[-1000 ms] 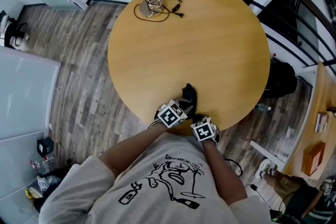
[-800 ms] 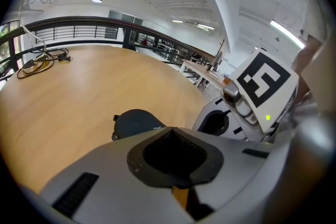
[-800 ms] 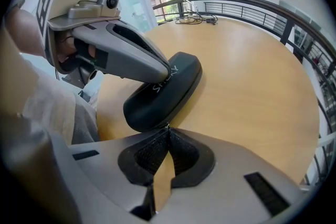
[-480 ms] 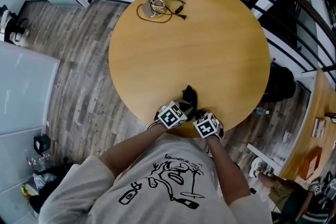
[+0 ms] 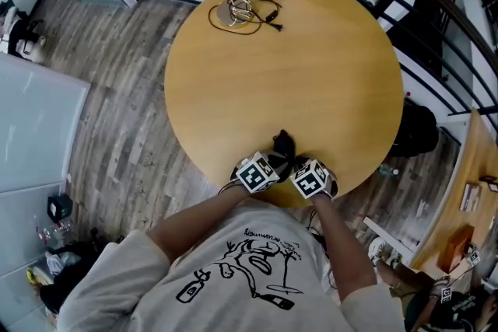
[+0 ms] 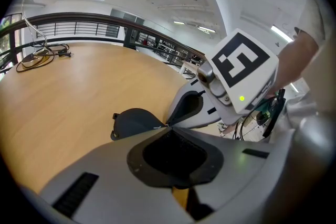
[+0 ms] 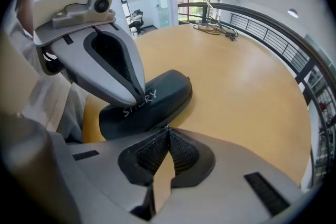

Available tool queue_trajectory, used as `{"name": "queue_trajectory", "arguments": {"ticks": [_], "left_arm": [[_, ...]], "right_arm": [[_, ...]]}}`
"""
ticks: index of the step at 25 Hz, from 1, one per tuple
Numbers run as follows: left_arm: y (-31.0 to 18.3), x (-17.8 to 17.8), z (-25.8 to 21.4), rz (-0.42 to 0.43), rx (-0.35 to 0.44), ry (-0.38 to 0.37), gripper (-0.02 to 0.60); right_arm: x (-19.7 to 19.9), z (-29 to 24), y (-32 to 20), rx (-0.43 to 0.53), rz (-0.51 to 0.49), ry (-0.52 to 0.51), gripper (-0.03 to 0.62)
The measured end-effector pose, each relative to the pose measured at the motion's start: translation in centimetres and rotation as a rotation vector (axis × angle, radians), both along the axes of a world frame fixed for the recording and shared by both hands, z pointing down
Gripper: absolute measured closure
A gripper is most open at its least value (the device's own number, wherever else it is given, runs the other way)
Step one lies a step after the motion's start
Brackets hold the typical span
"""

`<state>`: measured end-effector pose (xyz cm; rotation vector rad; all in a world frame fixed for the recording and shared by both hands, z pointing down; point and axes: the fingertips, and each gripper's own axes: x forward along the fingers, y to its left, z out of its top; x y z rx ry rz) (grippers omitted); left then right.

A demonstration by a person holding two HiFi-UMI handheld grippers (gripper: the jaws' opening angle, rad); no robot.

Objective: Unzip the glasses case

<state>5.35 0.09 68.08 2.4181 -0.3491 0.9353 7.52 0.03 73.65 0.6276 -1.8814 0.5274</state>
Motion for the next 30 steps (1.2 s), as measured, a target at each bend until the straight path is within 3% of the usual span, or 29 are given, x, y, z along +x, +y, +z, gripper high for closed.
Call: {"name": "queue_trajectory", "arguments": {"ticks": [13,30], "left_arm": [[0.1,0.0,-0.1,0.012,-0.028,0.015,0.575],[0.1,0.0,0.2,0.017,-0.051,0.024,0.575]], "right_arm": [[-0.1,-0.1,-3.7,0.079,-0.223,0.071,0.571],[-1.2,0.4,-7.0,0.2,-0.627,0.206,0.571]]}}
